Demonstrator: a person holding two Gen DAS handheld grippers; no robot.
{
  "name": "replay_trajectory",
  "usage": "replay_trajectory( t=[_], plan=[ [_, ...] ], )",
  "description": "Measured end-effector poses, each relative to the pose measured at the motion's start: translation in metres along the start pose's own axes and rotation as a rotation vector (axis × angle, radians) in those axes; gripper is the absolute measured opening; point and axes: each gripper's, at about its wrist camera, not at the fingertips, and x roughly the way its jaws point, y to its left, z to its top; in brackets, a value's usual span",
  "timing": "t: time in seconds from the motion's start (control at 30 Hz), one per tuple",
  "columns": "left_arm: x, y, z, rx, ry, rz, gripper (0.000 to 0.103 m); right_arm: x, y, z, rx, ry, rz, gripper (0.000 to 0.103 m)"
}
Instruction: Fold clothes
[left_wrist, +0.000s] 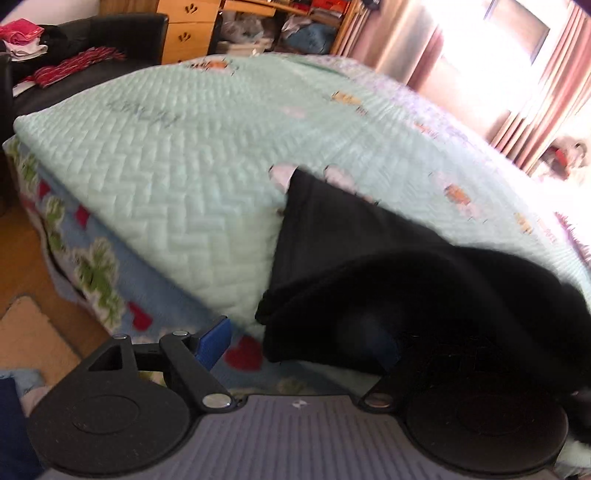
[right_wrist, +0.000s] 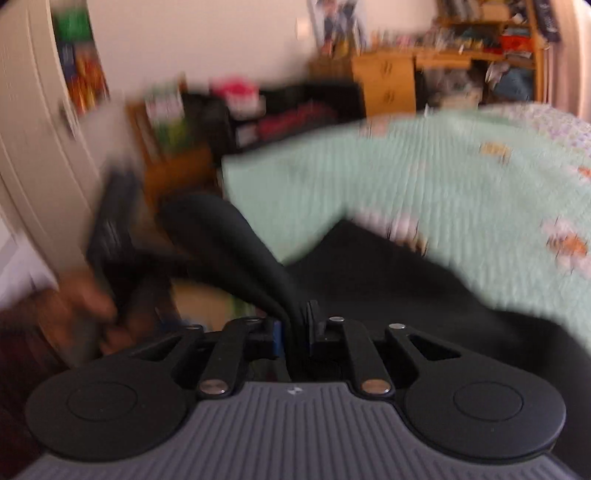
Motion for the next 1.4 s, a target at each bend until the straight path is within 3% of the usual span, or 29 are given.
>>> replay_trajectory(
  t=[0.13, 0.2, 0.27, 0.33, 0.37, 0.43, 0.6, 0.73, 0.9, 0.97, 1.03, 1.1, 1.23, 1.33, 1.4],
  plan=[
    [0.002, 0.006, -0.007, 0.01, 0.021, -0.002, 0.082, 0.007, 0.007, -0.008, 0.025, 0.085, 0.043, 0.032],
    [0.001, 0.009, -0.009, 0.016, 0.023, -0.01, 0.082, -0.015, -0.002, 0.007, 0.082, 0.052, 0.13, 0.036],
    [0.001, 0.01, -0.01, 0.027, 0.02, -0.015, 0.082, -0.036, -0.023, 0.027, 0.161, -0.041, 0.199, 0.046],
    [0.002, 0.011, -0.011, 0.029, 0.02, -0.017, 0.082, -0.046, -0.044, 0.049, 0.174, -0.12, 0.133, 0.077],
    [0.004, 0.012, -0.011, 0.027, 0.022, -0.018, 0.082, -0.043, -0.053, 0.059, 0.144, -0.138, 0.072, 0.081],
    [0.005, 0.013, -0.01, 0.017, 0.029, -0.022, 0.082, -0.024, -0.07, 0.076, 0.061, -0.123, -0.079, 0.082],
    [0.005, 0.016, -0.005, 0.018, 0.019, -0.036, 0.082, 0.052, -0.105, 0.085, -0.025, 0.065, -0.189, 0.082],
    [0.006, 0.017, -0.003, 0.021, 0.024, -0.054, 0.082, 0.098, -0.129, 0.078, -0.003, 0.232, -0.079, 0.082],
    [0.007, 0.015, -0.001, 0.033, 0.017, -0.066, 0.082, 0.119, -0.141, 0.067, -0.039, 0.295, 0.015, 0.083],
    [0.008, 0.015, 0.0, 0.03, 0.019, -0.068, 0.082, 0.122, -0.142, 0.068, -0.007, 0.296, 0.047, 0.075],
    [0.008, 0.016, 0.0, 0.028, 0.02, -0.067, 0.082, 0.124, -0.143, 0.069, 0.02, 0.296, 0.074, 0.029],
    [0.009, 0.016, 0.0, 0.026, 0.022, -0.07, 0.082, 0.117, -0.134, 0.066, 0.001, 0.29, 0.058, 0.016],
    [0.008, 0.013, 0.0, 0.031, 0.016, -0.081, 0.082, 0.089, -0.076, 0.047, -0.252, 0.227, -0.112, 0.013],
    [0.007, 0.008, 0.001, 0.04, 0.004, -0.097, 0.082, 0.074, -0.01, 0.007, -0.776, 0.133, -0.431, 0.012],
    [0.007, 0.003, 0.004, 0.046, -0.005, -0.111, 0.082, 0.063, 0.003, -0.001, -0.884, 0.067, -0.544, 0.012]
  ],
)
